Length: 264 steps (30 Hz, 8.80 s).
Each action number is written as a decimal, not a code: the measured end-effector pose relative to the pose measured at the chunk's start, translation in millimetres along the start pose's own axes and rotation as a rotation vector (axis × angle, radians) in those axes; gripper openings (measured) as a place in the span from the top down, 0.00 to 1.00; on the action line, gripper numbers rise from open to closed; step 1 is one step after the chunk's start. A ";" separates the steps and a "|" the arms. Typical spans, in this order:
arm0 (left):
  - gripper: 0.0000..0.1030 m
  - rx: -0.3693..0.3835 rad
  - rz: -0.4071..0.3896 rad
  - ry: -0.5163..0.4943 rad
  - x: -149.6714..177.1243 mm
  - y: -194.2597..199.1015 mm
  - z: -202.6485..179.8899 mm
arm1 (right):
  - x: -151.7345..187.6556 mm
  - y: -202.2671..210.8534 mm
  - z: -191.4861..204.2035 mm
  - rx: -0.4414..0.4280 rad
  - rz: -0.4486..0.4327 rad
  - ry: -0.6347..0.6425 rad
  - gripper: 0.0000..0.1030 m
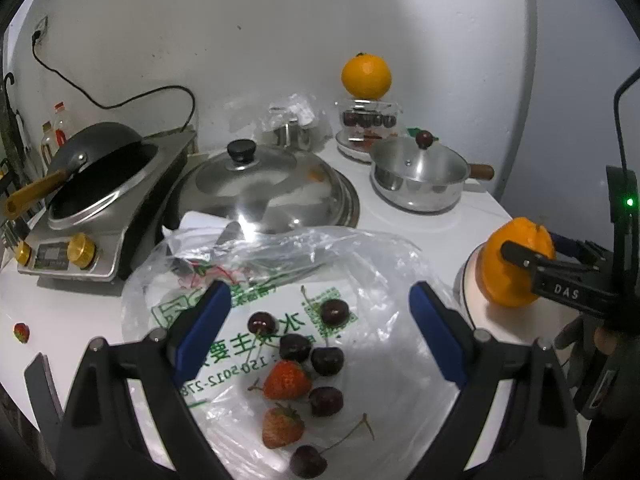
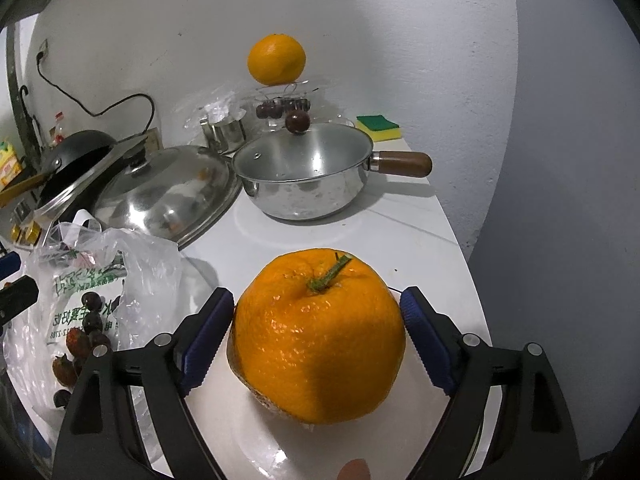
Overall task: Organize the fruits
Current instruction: 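Lower the orange onto the white plate and open the right gripper, then move the right gripper back to the bag and grasp a dark cherry by its stem, then lift the cherry with the right gripper toward the white plate, then grasp a strawberry with the left gripper while the right gripper holds the cherry, then carry the strawberry in the left gripper and cherry in the right gripper over the white plate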
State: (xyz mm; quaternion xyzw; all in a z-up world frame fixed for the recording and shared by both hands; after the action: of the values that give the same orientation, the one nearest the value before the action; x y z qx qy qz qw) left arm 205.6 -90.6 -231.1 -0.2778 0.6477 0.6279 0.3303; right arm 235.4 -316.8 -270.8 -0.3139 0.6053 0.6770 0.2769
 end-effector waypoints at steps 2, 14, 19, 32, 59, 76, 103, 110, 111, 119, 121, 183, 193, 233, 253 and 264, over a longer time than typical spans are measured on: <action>0.11 0.006 -0.005 -0.001 -0.7 3.6 0.9 | -0.6 3.5 0.6 0.003 -0.006 -0.003 0.15; 0.11 0.015 -0.043 0.021 -3.1 26.0 11.3 | -7.4 32.0 9.3 0.018 -0.041 -0.002 0.15; 0.11 0.019 -0.073 0.022 -6.7 40.7 16.4 | -10.1 45.9 22.8 0.013 -0.054 0.021 0.15; 0.11 0.009 -0.114 0.056 -0.8 76.1 41.1 | -13.0 80.3 58.1 -0.007 -0.094 0.069 0.15; 0.11 -0.043 -0.083 0.145 55.8 91.4 105.7 | 16.0 77.4 154.2 -0.113 -0.044 0.202 0.15; 0.11 -0.039 -0.040 0.174 92.2 88.5 127.2 | 63.2 63.7 216.1 -0.194 0.042 0.260 0.22; 0.11 -0.024 -0.002 0.195 134.2 85.9 143.3 | 130.8 43.8 251.0 -0.251 0.199 0.277 0.49; 0.11 -0.022 0.004 0.188 139.1 86.1 143.2 | 134.9 38.8 253.2 -0.259 0.214 0.254 0.50; 0.11 -0.024 0.003 0.187 138.9 86.8 144.0 | 135.3 37.1 252.8 -0.260 0.218 0.243 0.51; 0.11 -0.022 0.012 0.184 145.1 87.3 143.5 | 139.2 29.6 254.2 -0.268 0.241 0.210 0.58; 0.11 -0.022 0.015 0.182 146.4 87.3 142.9 | 139.4 29.4 255.7 -0.268 0.238 0.212 0.58; 0.11 0.001 0.146 -0.041 102.3 4.6 24.4 | 59.3 47.0 142.0 -0.219 0.024 0.168 0.73; 0.25 0.016 0.190 -0.031 112.2 -15.2 30.0 | 63.1 37.8 146.4 -0.216 0.043 0.172 0.73; 0.68 0.085 0.153 -0.015 103.6 4.3 32.2 | 57.0 51.9 155.1 -0.189 0.022 0.198 0.73; 0.68 0.062 0.056 -0.027 70.6 43.2 20.7 | 40.3 83.7 139.2 -0.182 -0.048 0.189 0.73; 0.68 0.088 0.040 -0.071 59.6 47.5 -16.1 | 37.2 100.4 95.1 -0.132 -0.079 0.155 0.73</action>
State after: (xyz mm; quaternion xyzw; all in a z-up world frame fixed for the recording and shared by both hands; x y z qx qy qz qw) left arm 130.1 -100.6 -247.6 -0.2275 0.6679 0.6148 0.3524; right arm 126.9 -233.8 -227.6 -0.4064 0.5662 0.6777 0.2344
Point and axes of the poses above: each gripper's, at about its wrist camera, not at the fingertips, and y roughly against the way its jaws point, z to its left, x to its underside, the point moved 10 cm from there along -y, roughly the way its jaws point
